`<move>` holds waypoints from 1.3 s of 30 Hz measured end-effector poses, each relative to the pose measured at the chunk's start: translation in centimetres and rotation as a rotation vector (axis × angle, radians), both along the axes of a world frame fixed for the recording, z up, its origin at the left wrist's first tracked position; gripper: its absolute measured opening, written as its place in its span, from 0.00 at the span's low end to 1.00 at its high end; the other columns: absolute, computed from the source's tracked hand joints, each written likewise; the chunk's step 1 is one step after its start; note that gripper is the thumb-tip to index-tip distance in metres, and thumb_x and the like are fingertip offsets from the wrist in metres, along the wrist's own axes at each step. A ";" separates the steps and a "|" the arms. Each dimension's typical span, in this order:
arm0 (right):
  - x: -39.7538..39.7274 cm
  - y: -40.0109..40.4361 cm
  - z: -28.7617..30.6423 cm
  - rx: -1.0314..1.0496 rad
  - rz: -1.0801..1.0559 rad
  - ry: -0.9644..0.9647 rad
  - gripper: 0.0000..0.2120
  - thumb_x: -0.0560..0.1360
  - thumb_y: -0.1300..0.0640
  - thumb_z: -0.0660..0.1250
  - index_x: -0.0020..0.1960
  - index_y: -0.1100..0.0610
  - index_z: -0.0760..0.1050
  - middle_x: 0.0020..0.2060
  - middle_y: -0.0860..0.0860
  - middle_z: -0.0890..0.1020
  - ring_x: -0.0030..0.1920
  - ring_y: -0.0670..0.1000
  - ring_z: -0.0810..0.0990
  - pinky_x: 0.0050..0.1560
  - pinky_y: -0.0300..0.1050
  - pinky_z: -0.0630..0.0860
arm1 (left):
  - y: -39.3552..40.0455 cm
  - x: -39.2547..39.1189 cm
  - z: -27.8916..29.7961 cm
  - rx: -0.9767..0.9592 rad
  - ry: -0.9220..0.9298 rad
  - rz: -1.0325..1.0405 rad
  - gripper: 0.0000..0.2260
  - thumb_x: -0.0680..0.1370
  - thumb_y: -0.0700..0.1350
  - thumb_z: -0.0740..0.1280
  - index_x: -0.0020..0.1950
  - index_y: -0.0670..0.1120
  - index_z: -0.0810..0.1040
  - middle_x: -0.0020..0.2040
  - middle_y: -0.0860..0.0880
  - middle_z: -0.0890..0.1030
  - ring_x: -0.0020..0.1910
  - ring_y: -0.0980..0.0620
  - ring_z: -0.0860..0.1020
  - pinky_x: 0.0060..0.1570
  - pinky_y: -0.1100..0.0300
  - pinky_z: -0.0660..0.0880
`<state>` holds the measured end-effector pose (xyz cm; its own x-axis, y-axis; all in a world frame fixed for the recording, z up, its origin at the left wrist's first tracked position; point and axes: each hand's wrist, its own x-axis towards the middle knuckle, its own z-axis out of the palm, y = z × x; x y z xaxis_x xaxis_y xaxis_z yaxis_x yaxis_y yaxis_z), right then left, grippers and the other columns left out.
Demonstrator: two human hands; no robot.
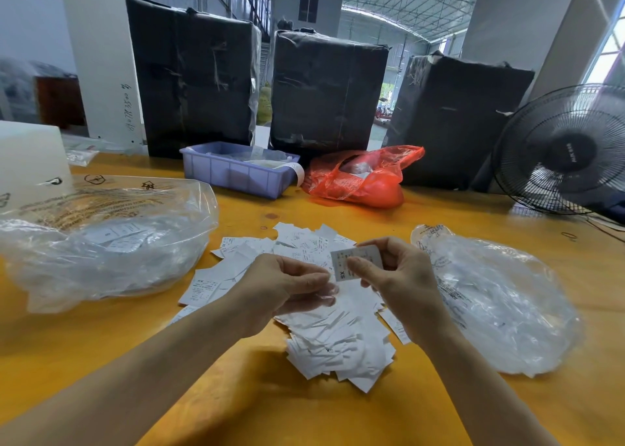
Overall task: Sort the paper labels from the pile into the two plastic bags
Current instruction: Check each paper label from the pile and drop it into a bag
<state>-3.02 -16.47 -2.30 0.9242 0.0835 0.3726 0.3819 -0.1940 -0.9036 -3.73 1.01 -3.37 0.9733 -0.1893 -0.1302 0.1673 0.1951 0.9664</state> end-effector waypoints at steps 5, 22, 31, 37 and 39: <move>0.0 0.1 -0.2 0.041 -0.021 -0.052 0.06 0.70 0.65 0.73 0.42 0.61 0.75 0.33 0.53 0.82 0.28 0.45 0.78 0.29 0.33 0.73 | 0.2 0.1 0.0 -0.046 -0.016 0.013 0.15 0.64 0.38 0.72 0.48 0.36 0.81 0.43 0.38 0.84 0.40 0.45 0.85 0.32 0.64 0.78; -0.5 0.8 -0.7 -0.186 -0.103 -0.194 0.09 0.69 0.65 0.74 0.39 0.55 0.75 0.34 0.53 0.83 0.33 0.52 0.83 0.37 0.52 0.80 | 0.1 0.1 -0.2 0.046 -0.117 0.064 0.13 0.65 0.43 0.72 0.47 0.40 0.82 0.41 0.42 0.85 0.41 0.47 0.85 0.34 0.63 0.79; -0.1 0.5 -0.7 -0.179 -0.010 -0.060 0.08 0.69 0.67 0.73 0.40 0.61 0.74 0.34 0.55 0.83 0.31 0.50 0.82 0.35 0.46 0.80 | 0.1 0.2 -0.3 0.100 -0.157 0.107 0.04 0.72 0.40 0.70 0.45 0.42 0.82 0.40 0.43 0.85 0.40 0.47 0.85 0.34 0.63 0.80; 0.1 0.4 -0.9 -0.107 0.132 0.164 0.08 0.68 0.68 0.73 0.42 0.65 0.74 0.31 0.54 0.81 0.29 0.49 0.82 0.30 0.36 0.74 | -0.1 0.2 -0.4 0.098 -0.155 0.120 0.04 0.71 0.40 0.71 0.45 0.41 0.83 0.41 0.43 0.85 0.38 0.49 0.84 0.34 0.62 0.80; 0.1 0.4 -0.9 -0.084 0.179 0.248 0.09 0.68 0.67 0.74 0.43 0.65 0.74 0.29 0.53 0.81 0.29 0.49 0.81 0.31 0.38 0.74 | -0.1 0.3 -0.5 0.115 -0.150 0.127 0.04 0.72 0.39 0.71 0.45 0.40 0.83 0.42 0.42 0.85 0.38 0.49 0.84 0.35 0.62 0.80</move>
<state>-2.94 -16.10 -3.19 0.9539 0.2741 0.1222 0.1863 -0.2215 -0.9572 -3.46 0.87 -3.87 0.9984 -0.0558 0.0042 0.0010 0.0930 0.9957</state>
